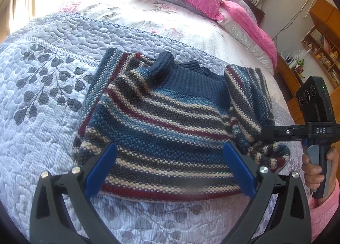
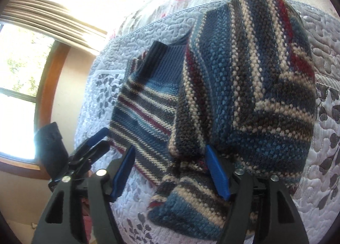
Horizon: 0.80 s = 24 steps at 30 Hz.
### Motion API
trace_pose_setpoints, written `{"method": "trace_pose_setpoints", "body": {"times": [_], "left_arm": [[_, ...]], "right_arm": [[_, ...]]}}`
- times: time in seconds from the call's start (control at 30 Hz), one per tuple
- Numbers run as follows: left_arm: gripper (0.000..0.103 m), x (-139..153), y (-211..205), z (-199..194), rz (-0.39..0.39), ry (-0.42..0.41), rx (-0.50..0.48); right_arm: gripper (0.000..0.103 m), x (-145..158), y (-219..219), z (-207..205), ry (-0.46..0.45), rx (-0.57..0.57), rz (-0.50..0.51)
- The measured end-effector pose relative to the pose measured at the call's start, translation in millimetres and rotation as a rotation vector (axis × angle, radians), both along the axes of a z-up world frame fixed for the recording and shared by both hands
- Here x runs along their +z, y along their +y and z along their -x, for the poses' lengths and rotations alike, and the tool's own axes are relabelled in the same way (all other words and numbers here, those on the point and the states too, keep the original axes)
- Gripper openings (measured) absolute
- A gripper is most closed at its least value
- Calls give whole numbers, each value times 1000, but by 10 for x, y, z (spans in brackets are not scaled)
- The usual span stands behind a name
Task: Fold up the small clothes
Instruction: 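Fold the held side over the sweater and open the right tool, then grasp the other striped side of the sweater with the left tool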
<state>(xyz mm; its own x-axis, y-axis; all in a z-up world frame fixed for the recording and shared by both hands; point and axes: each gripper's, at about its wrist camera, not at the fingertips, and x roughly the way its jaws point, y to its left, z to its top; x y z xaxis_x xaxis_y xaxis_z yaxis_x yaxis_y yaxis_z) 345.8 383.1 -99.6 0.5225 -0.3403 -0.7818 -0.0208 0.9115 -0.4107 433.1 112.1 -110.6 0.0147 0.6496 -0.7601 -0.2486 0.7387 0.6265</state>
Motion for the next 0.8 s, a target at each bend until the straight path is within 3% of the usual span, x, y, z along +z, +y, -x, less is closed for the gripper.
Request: {"method": "trace_pose_setpoints", "body": {"times": [0.17, 0.3, 0.5, 0.8], "left_arm": [[98, 83, -194, -94, 65, 3, -32], [98, 82, -456, -243, 148, 28, -72], [98, -114, -876, -482, 220, 109, -127], [97, -306, -1272, -647, 255, 184, -171]], "right_arm": [[72, 321, -380, 130, -55, -37, -15], [71, 438, -858, 204, -150, -122, 140], [71, 34, -1403, 349, -97, -164, 244], [71, -427, -1628, 442, -41, -171, 206]]}}
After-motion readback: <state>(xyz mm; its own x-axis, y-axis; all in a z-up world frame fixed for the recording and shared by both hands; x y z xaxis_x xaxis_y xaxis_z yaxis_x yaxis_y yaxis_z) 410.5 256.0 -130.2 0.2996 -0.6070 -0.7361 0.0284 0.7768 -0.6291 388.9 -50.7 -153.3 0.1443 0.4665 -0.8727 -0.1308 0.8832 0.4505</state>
